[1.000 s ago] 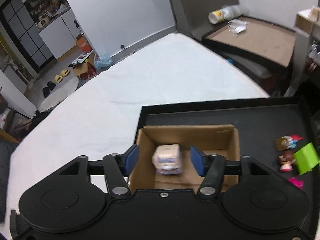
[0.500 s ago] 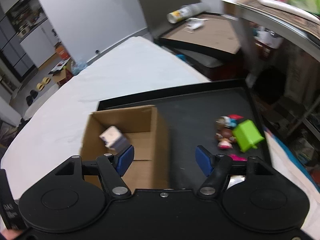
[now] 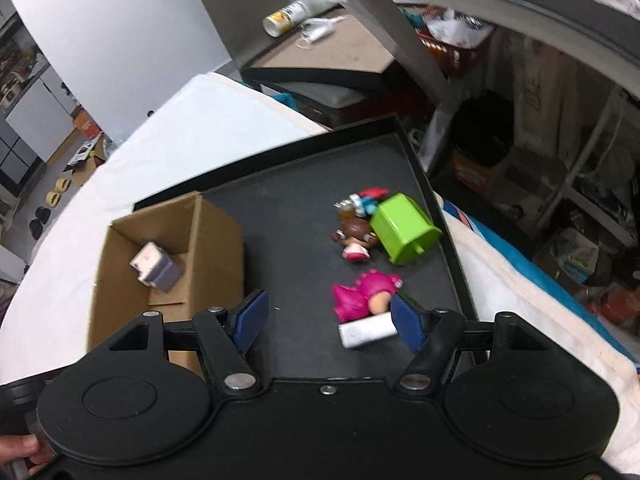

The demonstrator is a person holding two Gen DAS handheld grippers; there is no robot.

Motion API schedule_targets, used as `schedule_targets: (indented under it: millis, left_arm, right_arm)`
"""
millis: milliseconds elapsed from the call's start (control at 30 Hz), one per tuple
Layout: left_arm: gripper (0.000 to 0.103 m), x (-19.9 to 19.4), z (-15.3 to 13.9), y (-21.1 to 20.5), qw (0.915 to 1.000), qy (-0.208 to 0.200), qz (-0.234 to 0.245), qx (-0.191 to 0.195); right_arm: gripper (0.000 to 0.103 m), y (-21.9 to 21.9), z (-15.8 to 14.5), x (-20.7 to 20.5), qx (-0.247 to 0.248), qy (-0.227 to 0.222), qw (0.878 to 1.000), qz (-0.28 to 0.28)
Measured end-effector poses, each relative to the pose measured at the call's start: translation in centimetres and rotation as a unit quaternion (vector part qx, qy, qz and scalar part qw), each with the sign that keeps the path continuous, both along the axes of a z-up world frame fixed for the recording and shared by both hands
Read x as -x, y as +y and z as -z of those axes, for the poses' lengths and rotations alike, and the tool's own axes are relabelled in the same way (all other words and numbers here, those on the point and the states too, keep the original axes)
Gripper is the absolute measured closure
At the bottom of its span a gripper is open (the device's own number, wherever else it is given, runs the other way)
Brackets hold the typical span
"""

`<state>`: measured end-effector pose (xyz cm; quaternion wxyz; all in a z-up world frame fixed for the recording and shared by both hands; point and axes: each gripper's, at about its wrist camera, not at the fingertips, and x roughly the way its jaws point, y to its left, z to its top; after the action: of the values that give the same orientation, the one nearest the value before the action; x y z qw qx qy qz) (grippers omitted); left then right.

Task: Organize rigid objects
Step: 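Grasp the white plug charger with the right gripper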

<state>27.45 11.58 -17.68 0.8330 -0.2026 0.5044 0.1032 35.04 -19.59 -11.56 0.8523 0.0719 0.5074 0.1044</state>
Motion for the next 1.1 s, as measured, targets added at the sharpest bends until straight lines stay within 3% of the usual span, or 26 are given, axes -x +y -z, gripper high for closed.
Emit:
schedule_targets:
  millis: [167, 267, 400, 600, 1100]
  left_arm:
    - [0.090, 0.0, 0.0, -0.3, 1.0000, 0.004, -0.002, -0.007]
    - [0.090, -0.1, 0.0, -0.5, 0.9999, 0.006, -0.003, -0.011]
    - [0.090, 0.0, 0.1, -0.6, 0.9998, 0.012, -0.008, -0.014]
    - [0.090, -0.1, 0.3, -0.8, 0.9995, 0.020, -0.010, -0.021]
    - [0.090, -0.4, 0.4, -1.3, 0.9989, 0.031, -0.015, -0.033]
  right_arm:
    - [0.034, -1.1, 2.6, -0.8, 0.006, 0.032, 0.999, 0.000]
    - [0.024, -1.6, 3.9, -1.0, 0.004, 0.046, 0.999, 0.002]
    - [0.020, -2.0, 5.6, -1.2, 0.000, 0.052, 0.999, 0.000]
    - [0.020, -1.9, 7.8, -1.3, 0.002, 0.059, 0.998, -0.009]
    - [0.020, -1.2, 9.6, -1.7, 0.036, 0.034, 0.998, -0.036]
